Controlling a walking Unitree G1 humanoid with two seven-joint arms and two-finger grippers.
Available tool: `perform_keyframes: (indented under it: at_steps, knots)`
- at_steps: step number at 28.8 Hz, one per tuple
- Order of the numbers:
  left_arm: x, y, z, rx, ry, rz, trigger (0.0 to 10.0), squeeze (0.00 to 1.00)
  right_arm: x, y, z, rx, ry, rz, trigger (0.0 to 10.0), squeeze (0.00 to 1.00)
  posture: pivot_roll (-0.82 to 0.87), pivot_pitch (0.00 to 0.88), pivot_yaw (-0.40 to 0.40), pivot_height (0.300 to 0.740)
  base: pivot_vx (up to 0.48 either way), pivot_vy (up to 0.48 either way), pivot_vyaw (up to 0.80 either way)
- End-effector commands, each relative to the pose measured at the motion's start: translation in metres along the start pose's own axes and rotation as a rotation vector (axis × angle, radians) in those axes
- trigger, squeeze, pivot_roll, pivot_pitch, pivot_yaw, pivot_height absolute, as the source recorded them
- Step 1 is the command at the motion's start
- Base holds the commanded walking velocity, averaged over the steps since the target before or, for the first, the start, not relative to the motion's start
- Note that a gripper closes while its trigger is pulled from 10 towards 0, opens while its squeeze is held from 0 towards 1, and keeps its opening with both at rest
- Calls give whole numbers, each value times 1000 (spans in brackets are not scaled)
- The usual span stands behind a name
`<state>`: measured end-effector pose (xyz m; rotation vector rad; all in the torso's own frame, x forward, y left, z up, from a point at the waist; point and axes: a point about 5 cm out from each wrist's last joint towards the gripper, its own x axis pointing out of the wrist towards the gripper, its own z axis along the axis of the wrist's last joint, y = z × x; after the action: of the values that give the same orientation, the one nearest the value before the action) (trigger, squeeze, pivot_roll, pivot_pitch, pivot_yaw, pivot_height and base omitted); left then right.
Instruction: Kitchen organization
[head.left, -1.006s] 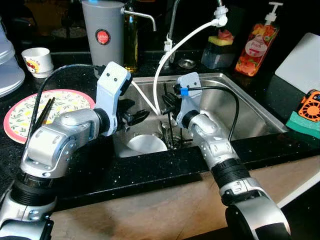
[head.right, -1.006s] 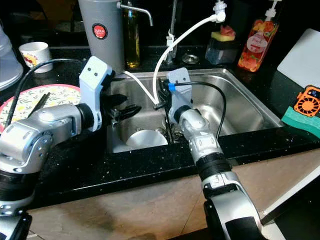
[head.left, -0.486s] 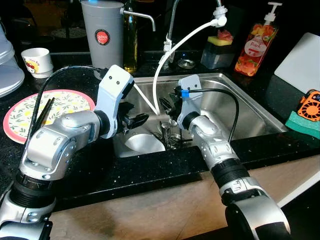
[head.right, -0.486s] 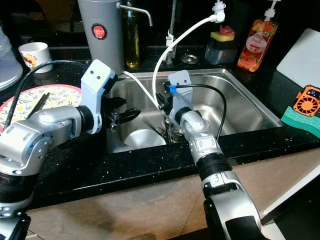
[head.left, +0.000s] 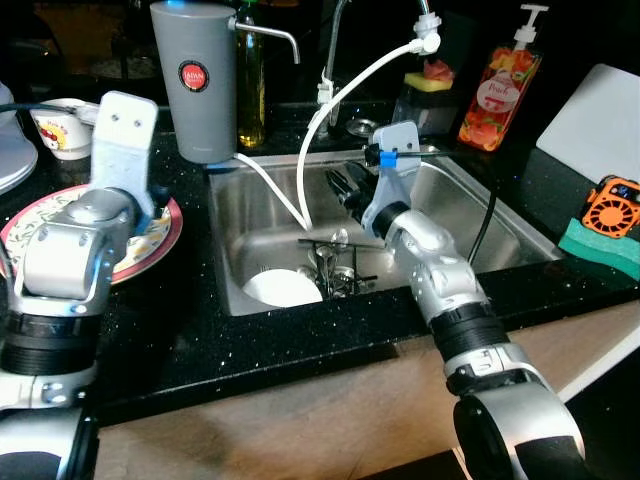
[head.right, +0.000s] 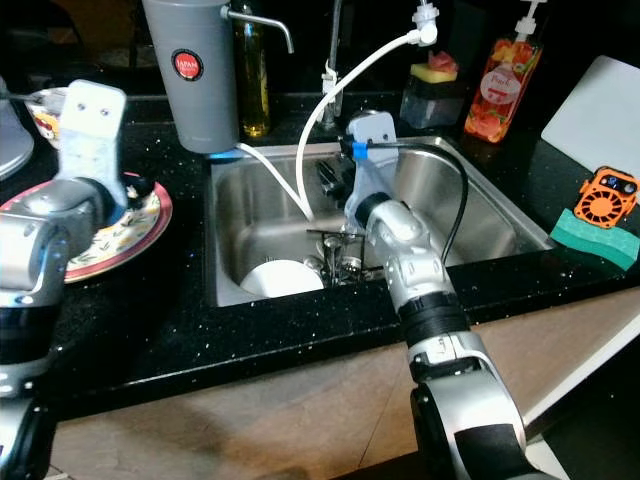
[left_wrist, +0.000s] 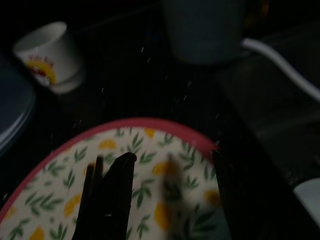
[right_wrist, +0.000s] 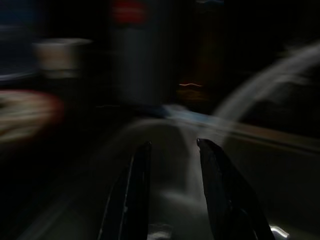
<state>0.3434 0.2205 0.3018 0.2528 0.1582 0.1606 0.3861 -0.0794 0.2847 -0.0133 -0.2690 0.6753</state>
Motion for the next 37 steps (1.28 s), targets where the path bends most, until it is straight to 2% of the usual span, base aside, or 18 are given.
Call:
perform_keyframes:
  at_steps: [1, 4, 5, 6, 7, 10, 11, 12, 14, 18, 19, 20, 21, 22, 26, 34, 36, 37]
  knots:
    - [-1, 5, -8, 27, 50, 36, 10000, 0, 0, 21, 3, 35, 15, 169, 10000, 0, -27, 72, -54, 740, 0, 0, 0]
    - [-1, 12, -13, 31, 72, 77, 10000, 43, -4, 42, 17, 65, -36, 331, 10000, 0, -27, 72, -54, 740, 0, 0, 0]
    - [0, 14, -14, 29, 76, 86, 10000, 361, -4, 46, 20, 73, -44, 355, 10000, 0, -28, 76, -54, 740, 0, 0, 0]
    - [0, 14, -14, 28, 78, 91, 10000, 361, -4, 47, 21, 78, -47, 364, 10000, 0, -28, 76, -54, 740, 0, 0, 0]
    - [0, 15, -15, 25, 83, 89, 10000, 1000, -4, 49, 22, 74, -50, 377, 10000, 0, -28, 76, -54, 740, 0, 0, 0]
    - [0, 17, -15, 31, 88, 116, 10000, 1000, -5, 53, 21, 63, -47, 396, 10000, 0, -27, 76, -55, 740, 0, 0, 0]
    - [0, 24, -16, 61, 119, 174, 10000, 820, -6, 56, 19, 51, -28, 411, 10000, 0, -22, 78, -56, 740, 0, 0, 0]
    - [0, 24, -16, 61, 119, 174, 10000, 820, -6, 56, 19, 51, -28, 411, 10000, 0, -22, 78, -56, 740, 0, 0, 0]
    - [-1, 32, -20, 79, 147, 216, 10000, 682, -8, 58, 17, 35, 4, 432, 10000, 0, -23, 81, -55, 740, 0, 0, 0]
    - [-2, 38, -25, 82, 176, 228, 10000, 667, -12, 60, 19, 6, 24, 463, 10000, 0, -24, 83, -53, 740, 0, 0, 0]
    - [-2, 41, -28, 83, 191, 238, 10000, 424, -13, 61, 19, -5, 29, 474, 10000, 0, -26, 84, -53, 740, 0, 0, 0]
    - [-3, 43, -31, 74, 202, 243, 10000, 298, -13, 61, 19, -11, 32, 482, 10000, 0, -24, 86, -55, 740, 0, 0, 0]
    - [-3, 44, -32, 67, 210, 246, 10000, 298, -14, 62, 19, -14, 34, 487, 10000, 0, -24, 86, -55, 740, 0, 0, 0]
    - [-3, 44, -34, 56, 218, 237, 10000, 24, -15, 62, 18, -25, 36, 496, 10000, 0, -22, 88, -57, 740, 0, 0, 0]
    - [-3, 38, -37, 4, 245, 166, 10000, 0, -17, 65, 18, -58, 36, 513, 10000, 0, -22, 89, -57, 740, 0, 0, 0]
    - [-3, 33, -41, -4, 284, 117, 10000, 0, -17, 66, 21, -72, 32, 517, 10000, 0, -25, 89, -56, 740, 0, 0, 0]
    - [-3, 31, -42, -4, 292, 100, 6863, 0, -17, 65, 22, -77, 30, 517, 10000, 0, -26, 90, -56, 740, 0, 0, 0]
    - [-4, 29, -44, 1, 304, 73, 0, 0, -16, 65, 22, -79, 29, 515, 10000, 0, -26, 90, -56, 740, 0, 0, 0]
